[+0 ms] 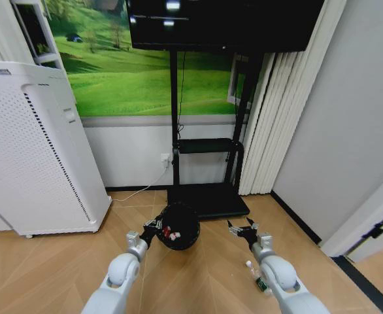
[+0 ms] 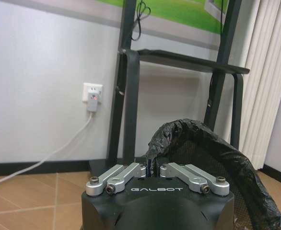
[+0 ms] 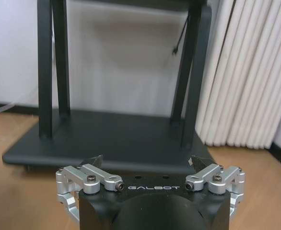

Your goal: Pick up the trash bin and place the garbage on the floor into it.

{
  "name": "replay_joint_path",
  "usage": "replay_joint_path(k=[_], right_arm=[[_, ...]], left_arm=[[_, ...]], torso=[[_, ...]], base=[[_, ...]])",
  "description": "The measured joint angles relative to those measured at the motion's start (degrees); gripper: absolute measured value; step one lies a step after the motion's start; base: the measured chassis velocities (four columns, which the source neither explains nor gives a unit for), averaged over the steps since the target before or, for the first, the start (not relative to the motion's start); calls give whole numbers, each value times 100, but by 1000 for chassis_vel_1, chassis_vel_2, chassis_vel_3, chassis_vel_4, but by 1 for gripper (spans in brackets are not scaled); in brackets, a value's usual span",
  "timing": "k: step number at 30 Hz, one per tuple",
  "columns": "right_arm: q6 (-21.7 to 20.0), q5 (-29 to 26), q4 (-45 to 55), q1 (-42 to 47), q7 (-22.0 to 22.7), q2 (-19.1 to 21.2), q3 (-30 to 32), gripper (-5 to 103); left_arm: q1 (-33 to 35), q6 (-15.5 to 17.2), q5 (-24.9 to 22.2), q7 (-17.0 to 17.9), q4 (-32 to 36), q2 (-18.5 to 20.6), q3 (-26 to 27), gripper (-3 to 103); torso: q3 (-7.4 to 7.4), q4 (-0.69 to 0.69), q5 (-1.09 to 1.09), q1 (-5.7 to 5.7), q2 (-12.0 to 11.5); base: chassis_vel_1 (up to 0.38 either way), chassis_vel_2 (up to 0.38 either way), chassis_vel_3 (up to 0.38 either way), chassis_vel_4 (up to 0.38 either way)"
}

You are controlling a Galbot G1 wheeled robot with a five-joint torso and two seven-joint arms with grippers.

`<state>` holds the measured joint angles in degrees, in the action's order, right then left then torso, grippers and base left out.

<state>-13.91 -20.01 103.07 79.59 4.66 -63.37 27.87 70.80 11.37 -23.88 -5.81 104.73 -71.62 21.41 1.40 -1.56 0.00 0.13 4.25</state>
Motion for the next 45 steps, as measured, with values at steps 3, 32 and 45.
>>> replay_joint_path(k=[3,32,45], right_arm=[[5,26,-73,163,-42,-37,9,100],[359,-28,-562,101,-379,-136,-251,100],[-50,-557,-1994,116,-1258,-194,-701,100]], left_arm=[[-5,4,-64,-1,38,100,58,7],[-21,10,-8,-14,68,-119,-59,7],[-35,9,5,12,94,-171,-67,7]], torso=[[0,0,-1,0,0],[1,-1,0,0,0],[0,4,-1,0,0]], base=[[0,0,0,0],[-147,-137,141,145],[-15,-21,21,9]])
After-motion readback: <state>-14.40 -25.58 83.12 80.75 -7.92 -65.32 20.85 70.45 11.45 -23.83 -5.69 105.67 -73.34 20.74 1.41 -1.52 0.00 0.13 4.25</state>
